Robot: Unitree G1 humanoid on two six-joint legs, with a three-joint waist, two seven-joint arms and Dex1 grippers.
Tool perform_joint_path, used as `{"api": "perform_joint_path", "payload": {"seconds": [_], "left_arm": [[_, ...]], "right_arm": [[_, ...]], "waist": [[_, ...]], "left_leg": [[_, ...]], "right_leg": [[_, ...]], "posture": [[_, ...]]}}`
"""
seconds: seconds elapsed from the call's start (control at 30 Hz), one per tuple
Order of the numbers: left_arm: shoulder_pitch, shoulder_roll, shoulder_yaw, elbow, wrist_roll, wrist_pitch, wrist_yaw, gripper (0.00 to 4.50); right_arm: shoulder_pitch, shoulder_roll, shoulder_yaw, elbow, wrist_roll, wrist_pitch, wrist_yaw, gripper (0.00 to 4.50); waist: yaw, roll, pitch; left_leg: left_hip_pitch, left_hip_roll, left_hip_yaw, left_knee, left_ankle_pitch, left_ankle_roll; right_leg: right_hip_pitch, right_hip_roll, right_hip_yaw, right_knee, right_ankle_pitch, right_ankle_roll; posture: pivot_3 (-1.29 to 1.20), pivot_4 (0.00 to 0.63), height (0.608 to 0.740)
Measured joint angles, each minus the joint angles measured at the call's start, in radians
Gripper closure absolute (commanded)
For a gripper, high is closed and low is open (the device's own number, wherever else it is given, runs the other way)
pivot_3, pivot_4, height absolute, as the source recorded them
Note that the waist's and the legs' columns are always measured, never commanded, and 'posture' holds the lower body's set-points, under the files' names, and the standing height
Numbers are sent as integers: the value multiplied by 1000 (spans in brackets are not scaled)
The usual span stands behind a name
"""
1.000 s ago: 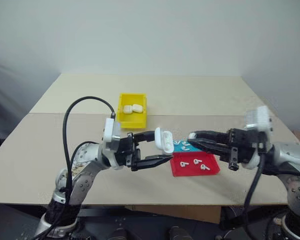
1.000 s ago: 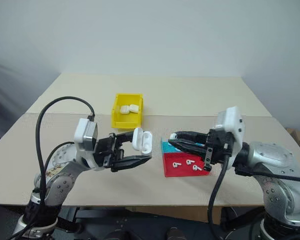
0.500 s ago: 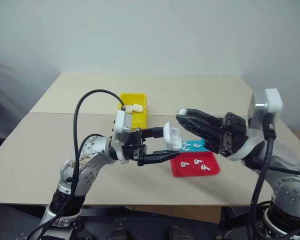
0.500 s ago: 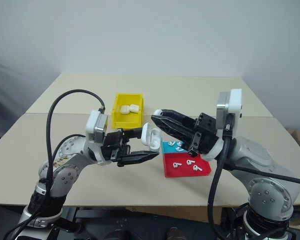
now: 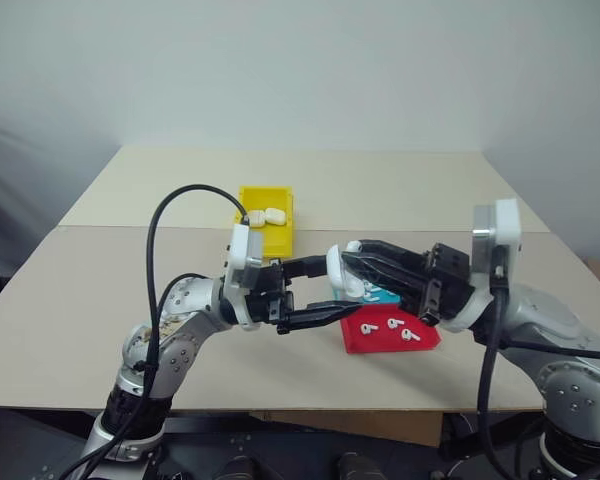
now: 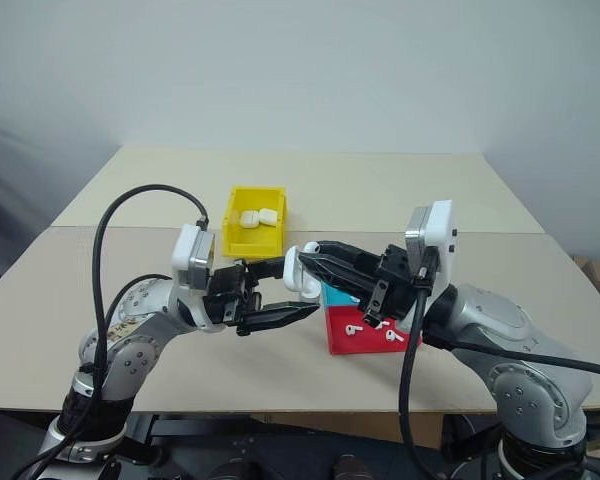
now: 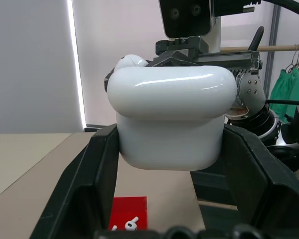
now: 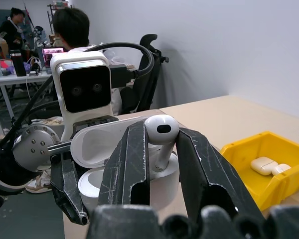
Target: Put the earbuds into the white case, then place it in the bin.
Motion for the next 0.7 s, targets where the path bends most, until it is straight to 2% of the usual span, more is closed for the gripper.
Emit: {"api": "perform_joint_path", "payload": {"seconds": [0.1, 0.47, 0.7], "left_arm": [[0, -2, 0, 0, 6, -4, -2, 1733], [1, -13, 3, 6, 26, -21, -19, 1733], [1, -28, 8, 18, 27, -30, -19, 1733]], "right_arm": [[3, -19, 8, 4, -8, -23, 15, 3875], [23, -72, 16, 25, -26, -80, 80, 168], [26, -76, 12, 18, 6, -81, 63, 168]], "waist": [[0, 0, 0], [0, 0, 0], [2, 0, 0]], "left_leg": [[0, 0, 0, 0, 0, 0], [0, 0, 0, 0, 0, 0], [-1, 0, 0, 0, 0, 0]], "right_leg": [[0, 0, 0, 0, 0, 0], [0, 0, 0, -1, 0, 0], [0, 0, 0, -1, 0, 0]], "posture": [[0, 150, 740], [0, 150, 740], [0, 150, 740]]}}
